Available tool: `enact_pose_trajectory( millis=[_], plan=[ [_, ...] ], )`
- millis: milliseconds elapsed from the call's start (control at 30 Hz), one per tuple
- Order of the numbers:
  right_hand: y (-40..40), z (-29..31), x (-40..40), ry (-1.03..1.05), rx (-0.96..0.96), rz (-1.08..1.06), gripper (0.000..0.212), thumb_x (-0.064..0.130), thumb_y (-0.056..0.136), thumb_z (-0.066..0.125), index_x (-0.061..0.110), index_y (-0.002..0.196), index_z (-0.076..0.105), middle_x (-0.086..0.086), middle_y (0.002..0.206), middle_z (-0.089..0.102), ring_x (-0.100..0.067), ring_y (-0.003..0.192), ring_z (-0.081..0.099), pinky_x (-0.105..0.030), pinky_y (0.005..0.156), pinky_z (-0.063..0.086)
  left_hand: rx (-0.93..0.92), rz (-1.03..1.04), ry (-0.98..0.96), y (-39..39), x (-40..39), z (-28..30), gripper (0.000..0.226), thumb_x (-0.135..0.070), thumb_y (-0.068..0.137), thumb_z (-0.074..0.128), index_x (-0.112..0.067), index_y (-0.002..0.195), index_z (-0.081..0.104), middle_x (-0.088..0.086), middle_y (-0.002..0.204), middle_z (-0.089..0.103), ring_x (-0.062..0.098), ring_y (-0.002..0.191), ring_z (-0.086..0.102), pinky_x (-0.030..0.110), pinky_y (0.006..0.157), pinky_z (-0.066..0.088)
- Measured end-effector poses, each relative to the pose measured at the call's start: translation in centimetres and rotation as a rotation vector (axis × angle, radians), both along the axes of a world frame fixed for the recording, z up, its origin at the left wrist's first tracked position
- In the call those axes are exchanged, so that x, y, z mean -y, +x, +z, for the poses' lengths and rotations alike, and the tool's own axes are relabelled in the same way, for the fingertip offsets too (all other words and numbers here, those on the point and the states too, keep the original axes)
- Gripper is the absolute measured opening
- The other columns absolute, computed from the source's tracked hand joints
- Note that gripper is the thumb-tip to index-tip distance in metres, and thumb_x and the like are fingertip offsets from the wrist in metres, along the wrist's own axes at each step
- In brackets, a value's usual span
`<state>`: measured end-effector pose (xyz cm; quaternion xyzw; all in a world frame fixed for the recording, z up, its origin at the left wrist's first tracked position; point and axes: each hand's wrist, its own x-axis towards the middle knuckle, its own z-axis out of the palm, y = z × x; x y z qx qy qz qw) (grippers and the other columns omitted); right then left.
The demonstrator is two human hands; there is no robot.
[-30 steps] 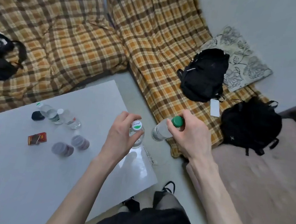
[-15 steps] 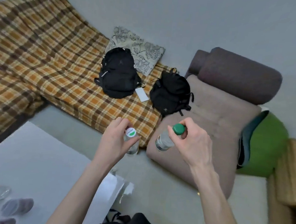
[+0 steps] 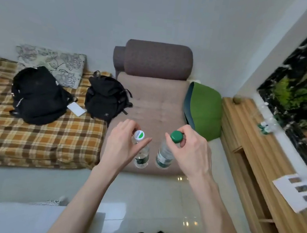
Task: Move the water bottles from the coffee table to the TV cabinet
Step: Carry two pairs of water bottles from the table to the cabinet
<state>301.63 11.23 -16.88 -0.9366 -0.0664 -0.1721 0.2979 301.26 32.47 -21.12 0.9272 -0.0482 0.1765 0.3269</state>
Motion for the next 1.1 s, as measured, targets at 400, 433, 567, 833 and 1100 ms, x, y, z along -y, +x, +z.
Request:
enact_pose_trajectory(
  millis=[400,433,567,833,1100],
  plan=[
    [-1.5,0.6,20.3,-0.031,0.064,-0.249,0.035,0.05,0.086,0.071,0.021,0.081,0.051,0.011,0.066,0.044,-0.022,0.056,0.051,-0.035,0.05,0.044,0.074,-0.347,0.072,5.8,21.8,1.6,0.043,-0.062,0.085,0.072,-0.024,0.087,0.051,-0.01,0.083,0.053,0.017,0.077,0.049,0.037,0.066,0.046],
    [-1.5,0.6,21.7,-0.042,0.06,-0.278,0.035,0.049,0.086,0.071,0.021,0.081,0.052,0.009,0.065,0.047,-0.022,0.055,0.051,-0.035,0.049,0.044,0.078,-0.376,0.072,6.4,23.2,1.7,0.043,-0.061,0.085,0.073,-0.023,0.087,0.051,-0.009,0.083,0.052,0.018,0.077,0.05,0.037,0.066,0.046],
    [-1.0,0.5,27.3,-0.014,0.023,-0.403,0.033,0.046,0.086,0.074,0.02,0.082,0.054,0.008,0.065,0.049,-0.023,0.057,0.05,-0.031,0.052,0.035,0.091,-0.477,0.068,9.3,28.9,1.9,0.042,-0.056,0.085,0.076,-0.022,0.087,0.051,-0.009,0.082,0.051,0.018,0.076,0.048,0.035,0.064,0.042],
    [3.1,0.0,37.2,-0.035,-0.111,-0.6,0.032,0.052,0.089,0.069,0.025,0.084,0.053,0.009,0.063,0.055,-0.015,0.058,0.055,-0.034,0.055,0.044,0.064,-0.605,-0.056,16.8,39.7,1.9,0.037,-0.047,0.084,0.079,-0.022,0.089,0.052,-0.008,0.085,0.054,0.018,0.078,0.052,0.038,0.065,0.047],
    [10.6,0.7,45.8,-0.018,-0.187,-0.763,0.029,0.055,0.091,0.064,0.028,0.086,0.054,0.009,0.07,0.059,-0.009,0.065,0.057,-0.026,0.055,0.046,-0.039,-0.791,-0.082,28.0,50.9,2.1,0.037,-0.045,0.082,0.082,-0.024,0.09,0.052,-0.009,0.085,0.056,0.014,0.076,0.056,0.037,0.065,0.051]
  ],
)
